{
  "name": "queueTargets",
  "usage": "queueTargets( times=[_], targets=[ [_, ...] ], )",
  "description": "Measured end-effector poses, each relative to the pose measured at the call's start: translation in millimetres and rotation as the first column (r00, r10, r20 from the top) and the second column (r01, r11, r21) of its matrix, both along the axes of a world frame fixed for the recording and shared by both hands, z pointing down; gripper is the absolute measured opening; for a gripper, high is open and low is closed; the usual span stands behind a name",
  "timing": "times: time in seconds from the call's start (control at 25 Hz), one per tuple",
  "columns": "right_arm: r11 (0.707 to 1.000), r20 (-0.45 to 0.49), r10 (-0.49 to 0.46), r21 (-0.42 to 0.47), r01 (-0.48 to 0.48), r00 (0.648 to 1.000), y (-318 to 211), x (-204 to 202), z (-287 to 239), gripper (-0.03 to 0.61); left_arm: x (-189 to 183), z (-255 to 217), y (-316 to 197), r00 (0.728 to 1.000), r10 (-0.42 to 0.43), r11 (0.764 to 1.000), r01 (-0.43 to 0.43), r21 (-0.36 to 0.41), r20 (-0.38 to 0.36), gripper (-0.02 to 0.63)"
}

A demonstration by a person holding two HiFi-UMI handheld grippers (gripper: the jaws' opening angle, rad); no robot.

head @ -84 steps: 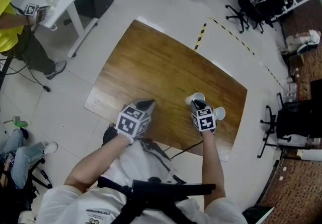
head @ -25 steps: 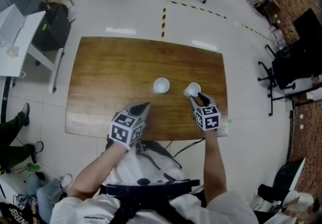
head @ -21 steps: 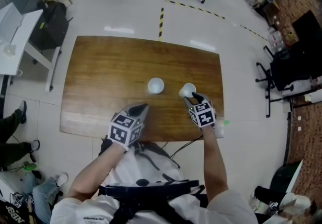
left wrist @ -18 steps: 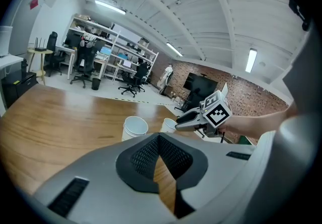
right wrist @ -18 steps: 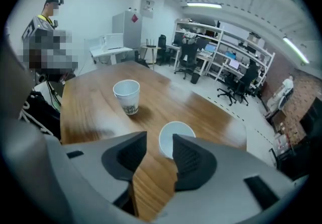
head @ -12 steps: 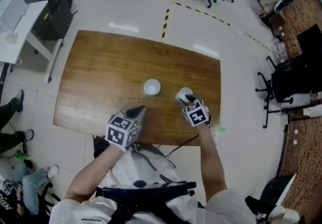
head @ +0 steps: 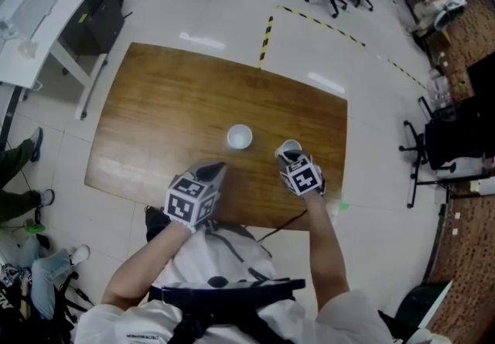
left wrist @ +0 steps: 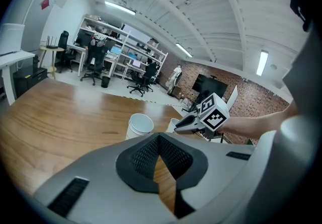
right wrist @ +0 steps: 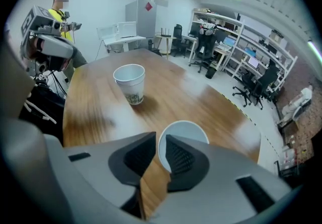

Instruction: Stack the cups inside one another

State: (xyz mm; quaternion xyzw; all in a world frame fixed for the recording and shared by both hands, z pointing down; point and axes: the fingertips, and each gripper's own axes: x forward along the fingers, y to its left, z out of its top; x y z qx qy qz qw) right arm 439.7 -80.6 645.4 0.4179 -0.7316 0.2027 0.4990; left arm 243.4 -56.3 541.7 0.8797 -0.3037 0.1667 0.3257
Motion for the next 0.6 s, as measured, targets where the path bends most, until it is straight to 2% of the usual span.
queueTargets(
  times=[0.24,0.6],
  targets=[
    [1.0,0.009,0.014,-0.008,-0.014,1.0,-3.1,-1.3,3.0,0.032,-3.4,2.8,-3.1,1.0,0.0,1.0,0.0,-0.006,0.002,-0.005],
    [0.998,0.019,0.057,0.01,-0.057,0.998,-2.7,2.8,-3.8,0.028,-12.3,1.9,-7.0,1.0,0.013,1.0,-0.013,-0.004,0.006,-0.005]
  ],
)
